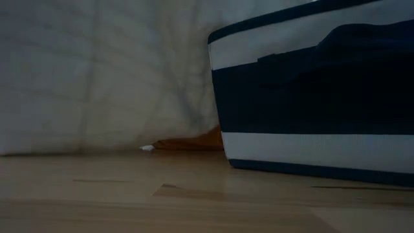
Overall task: Fold towel
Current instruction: Fold the white towel
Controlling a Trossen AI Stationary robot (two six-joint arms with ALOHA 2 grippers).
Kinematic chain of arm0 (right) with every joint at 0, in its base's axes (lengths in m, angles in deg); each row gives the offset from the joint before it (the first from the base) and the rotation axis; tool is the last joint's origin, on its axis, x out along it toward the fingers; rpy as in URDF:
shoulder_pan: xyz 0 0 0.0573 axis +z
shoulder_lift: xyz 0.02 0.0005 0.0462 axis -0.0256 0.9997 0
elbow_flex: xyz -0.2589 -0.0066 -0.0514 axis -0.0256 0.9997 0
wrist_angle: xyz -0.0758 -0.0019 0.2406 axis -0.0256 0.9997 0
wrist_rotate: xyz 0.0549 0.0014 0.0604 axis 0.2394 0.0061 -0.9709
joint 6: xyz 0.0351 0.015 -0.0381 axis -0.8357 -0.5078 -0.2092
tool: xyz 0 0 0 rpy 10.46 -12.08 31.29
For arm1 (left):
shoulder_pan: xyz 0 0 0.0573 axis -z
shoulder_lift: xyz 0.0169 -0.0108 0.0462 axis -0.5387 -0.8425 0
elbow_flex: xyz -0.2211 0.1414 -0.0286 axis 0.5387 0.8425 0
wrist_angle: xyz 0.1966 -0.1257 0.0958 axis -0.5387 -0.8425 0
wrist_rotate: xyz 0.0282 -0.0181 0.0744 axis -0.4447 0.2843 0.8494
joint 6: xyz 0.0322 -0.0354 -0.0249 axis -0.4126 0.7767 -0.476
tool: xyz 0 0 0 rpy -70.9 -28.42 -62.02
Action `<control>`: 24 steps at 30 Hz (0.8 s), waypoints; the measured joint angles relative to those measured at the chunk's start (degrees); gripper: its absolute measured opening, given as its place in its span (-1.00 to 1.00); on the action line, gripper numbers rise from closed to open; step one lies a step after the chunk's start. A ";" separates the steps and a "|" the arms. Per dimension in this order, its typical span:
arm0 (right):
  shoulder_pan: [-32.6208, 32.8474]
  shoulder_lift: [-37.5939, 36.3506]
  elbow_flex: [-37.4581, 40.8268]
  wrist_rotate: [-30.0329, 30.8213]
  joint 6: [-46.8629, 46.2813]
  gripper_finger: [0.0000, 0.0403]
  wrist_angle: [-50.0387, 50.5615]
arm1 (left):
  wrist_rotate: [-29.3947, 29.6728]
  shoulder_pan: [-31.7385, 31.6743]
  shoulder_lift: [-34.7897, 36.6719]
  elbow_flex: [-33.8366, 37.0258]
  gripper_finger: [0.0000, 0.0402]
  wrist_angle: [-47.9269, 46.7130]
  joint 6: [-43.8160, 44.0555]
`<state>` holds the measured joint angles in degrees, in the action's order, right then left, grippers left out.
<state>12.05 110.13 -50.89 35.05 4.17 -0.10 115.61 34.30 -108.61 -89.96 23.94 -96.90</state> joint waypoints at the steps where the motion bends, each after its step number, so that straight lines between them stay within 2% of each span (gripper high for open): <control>1: -1.48 0.11 0.00 -1.07 0.86 -1.00 0.19 | -0.01 -0.35 0.07 0.00 -1.00 0.00 -1.27; 5: -6.94 0.50 0.29 -4.59 4.91 -1.00 0.21 | -0.01 -2.02 0.35 0.00 -1.00 -0.13 -7.84; 8: -10.20 0.50 1.20 -8.44 7.29 -1.00 0.36 | 0.01 -3.28 1.03 0.00 -1.00 -0.04 -9.51; 16: -14.03 0.59 1.92 -17.86 11.91 -1.00 1.01 | -0.01 -6.37 4.25 0.00 -1.00 -0.08 -6.80; 19: -14.03 0.59 1.92 -18.62 13.47 -1.00 0.98 | 0.00 -8.87 6.07 0.00 -1.00 0.08 -11.23; 24: -13.96 0.59 1.92 -18.80 15.07 -1.00 0.96 | 0.01 -14.84 7.54 0.00 -1.00 -0.09 -23.50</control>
<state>-1.92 110.72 -48.97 16.25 19.24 0.86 115.62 19.46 -101.06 -89.96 23.84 -120.39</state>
